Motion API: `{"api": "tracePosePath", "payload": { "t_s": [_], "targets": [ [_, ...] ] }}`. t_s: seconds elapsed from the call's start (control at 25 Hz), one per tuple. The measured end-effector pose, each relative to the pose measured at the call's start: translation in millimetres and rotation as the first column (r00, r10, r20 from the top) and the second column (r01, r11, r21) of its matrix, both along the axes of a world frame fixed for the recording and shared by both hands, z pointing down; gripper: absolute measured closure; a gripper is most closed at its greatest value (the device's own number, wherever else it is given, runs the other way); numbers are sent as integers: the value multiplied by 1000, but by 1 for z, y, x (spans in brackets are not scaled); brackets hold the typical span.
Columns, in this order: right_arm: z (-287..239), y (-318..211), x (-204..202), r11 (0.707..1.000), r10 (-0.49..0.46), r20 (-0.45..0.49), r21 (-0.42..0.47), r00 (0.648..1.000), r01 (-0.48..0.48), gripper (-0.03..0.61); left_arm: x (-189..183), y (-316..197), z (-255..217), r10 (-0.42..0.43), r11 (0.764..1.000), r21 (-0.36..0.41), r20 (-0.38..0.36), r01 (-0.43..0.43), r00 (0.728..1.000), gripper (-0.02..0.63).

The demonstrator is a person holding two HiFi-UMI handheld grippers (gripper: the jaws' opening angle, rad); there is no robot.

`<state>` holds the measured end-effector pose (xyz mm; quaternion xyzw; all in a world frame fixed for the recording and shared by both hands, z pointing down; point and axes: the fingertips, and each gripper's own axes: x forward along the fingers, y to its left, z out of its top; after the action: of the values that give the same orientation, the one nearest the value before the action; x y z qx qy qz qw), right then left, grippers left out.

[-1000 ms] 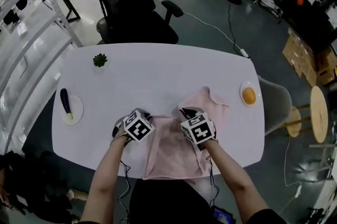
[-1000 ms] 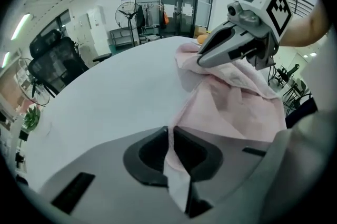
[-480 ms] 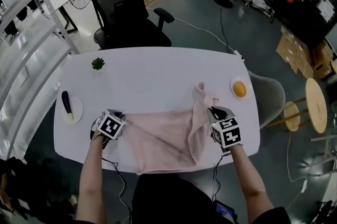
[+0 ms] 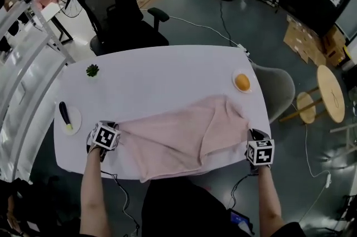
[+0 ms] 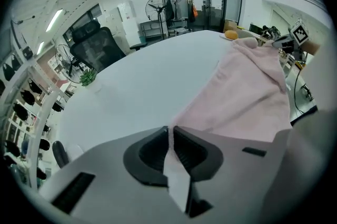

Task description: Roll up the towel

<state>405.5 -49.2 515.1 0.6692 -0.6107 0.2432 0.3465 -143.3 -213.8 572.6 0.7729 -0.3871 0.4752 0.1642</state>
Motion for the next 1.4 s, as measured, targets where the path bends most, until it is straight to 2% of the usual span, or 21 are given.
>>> {"api": "tracePosePath", "payload": {
  "t_s": [0.2,0.36,0.48,0.56,0.6,0.72,0.88,1.12,1.28,1.4],
  "targets": [
    [48,47,31,987,138,15,-89,990,-137,549,1,-5,4,4,1000,14,47,-5,999,571],
    [80,62,41,969,202,45,-153,978,-193,546,3,-5,12,2,1000,-5,56,-2,998,563],
    [82,64,47,964,216,48,-169,975,-206,522,7,-8,5,2,1000,-17,34,-1,999,482],
    [70,62,52,966,220,50,-154,974,-210,451,14,-14,-7,6,1000,-8,-17,-7,1000,380],
    [61,60,56,968,220,49,-137,974,-211,420,18,-17,-15,15,1000,1,-41,-15,999,351],
    [31,39,66,979,196,39,-73,980,-193,408,40,-30,-34,77,996,43,-86,-74,993,348],
    [4,-22,63,993,117,50,-31,992,-115,408,94,-42,-49,188,981,79,-164,-177,968,350],
    [19,-108,46,996,31,123,-85,992,-20,396,213,-40,-56,331,943,77,-320,-323,888,360],
    [37,-137,46,987,-34,120,-150,992,52,377,288,-22,-51,408,908,64,-347,-413,844,368],
    [54,-150,49,971,-91,133,-208,987,117,376,333,-15,-51,447,888,68,-352,-454,822,371]
  ]
}}
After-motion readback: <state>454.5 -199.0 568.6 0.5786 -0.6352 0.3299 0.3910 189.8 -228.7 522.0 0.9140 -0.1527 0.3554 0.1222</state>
